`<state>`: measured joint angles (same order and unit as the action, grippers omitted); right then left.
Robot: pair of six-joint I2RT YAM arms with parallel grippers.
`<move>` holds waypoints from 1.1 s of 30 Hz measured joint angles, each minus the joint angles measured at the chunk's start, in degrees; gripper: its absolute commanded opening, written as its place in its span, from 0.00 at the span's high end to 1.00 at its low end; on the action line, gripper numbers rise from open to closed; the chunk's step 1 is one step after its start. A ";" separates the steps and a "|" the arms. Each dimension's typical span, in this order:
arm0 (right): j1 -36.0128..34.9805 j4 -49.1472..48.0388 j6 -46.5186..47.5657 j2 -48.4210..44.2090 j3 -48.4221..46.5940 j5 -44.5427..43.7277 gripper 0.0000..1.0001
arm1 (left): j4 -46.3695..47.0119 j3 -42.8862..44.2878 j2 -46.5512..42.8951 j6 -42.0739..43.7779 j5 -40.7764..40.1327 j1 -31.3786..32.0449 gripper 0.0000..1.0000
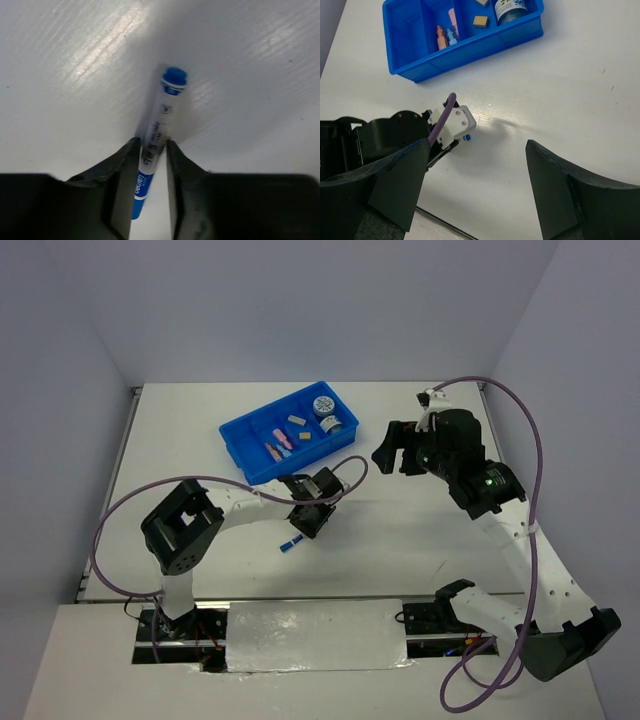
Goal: Sort the stationery into containers
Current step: Pick up the stationery from the center of the board, then place the stationery in the storage box.
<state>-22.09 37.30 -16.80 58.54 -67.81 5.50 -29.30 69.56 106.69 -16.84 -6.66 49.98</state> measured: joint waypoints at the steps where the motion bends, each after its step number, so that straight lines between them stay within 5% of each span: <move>1: 0.00 0.02 0.15 -0.15 -0.04 -0.13 0.15 | 0.74 -0.55 -0.31 -0.37 -0.09 0.59 0.69; 2: 0.00 0.04 0.22 -0.17 -0.11 -0.13 0.15 | 1.49 -1.16 -0.66 -0.76 -0.33 1.16 0.82; 7: 0.00 1.62 1.38 1.14 -2.43 -0.28 0.15 | 3.19 -3.02 -2.23 -2.69 -0.90 2.25 1.00; 15: 0.00 2.08 2.82 2.60 -7.82 -0.20 0.14 | -6.14 6.99 -8.72 -5.84 -1.97 0.22 1.00; 20: 0.13 2.08 2.51 3.85 -7.80 2.14 0.14 | -4.11 20.52 -12.81 -10.93 -0.52 -16.15 1.00; 24: 0.13 2.05 1.84 3.91 -7.80 4.63 0.14 | 0.04 23.08 -12.24 -18.40 1.20 -31.26 0.97; 29: 0.13 2.36 0.92 3.91 -8.07 8.11 0.14 | 2.69 23.74 -5.05 -24.87 5.09 -38.53 0.96; 33: 0.13 3.32 0.17 3.74 -8.98 11.04 0.14 | 2.75 24.59 3.08 -28.11 8.35 -40.33 0.86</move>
<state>-21.96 40.62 -16.62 62.28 -76.79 16.53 -26.55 94.15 109.78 -44.95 1.69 9.65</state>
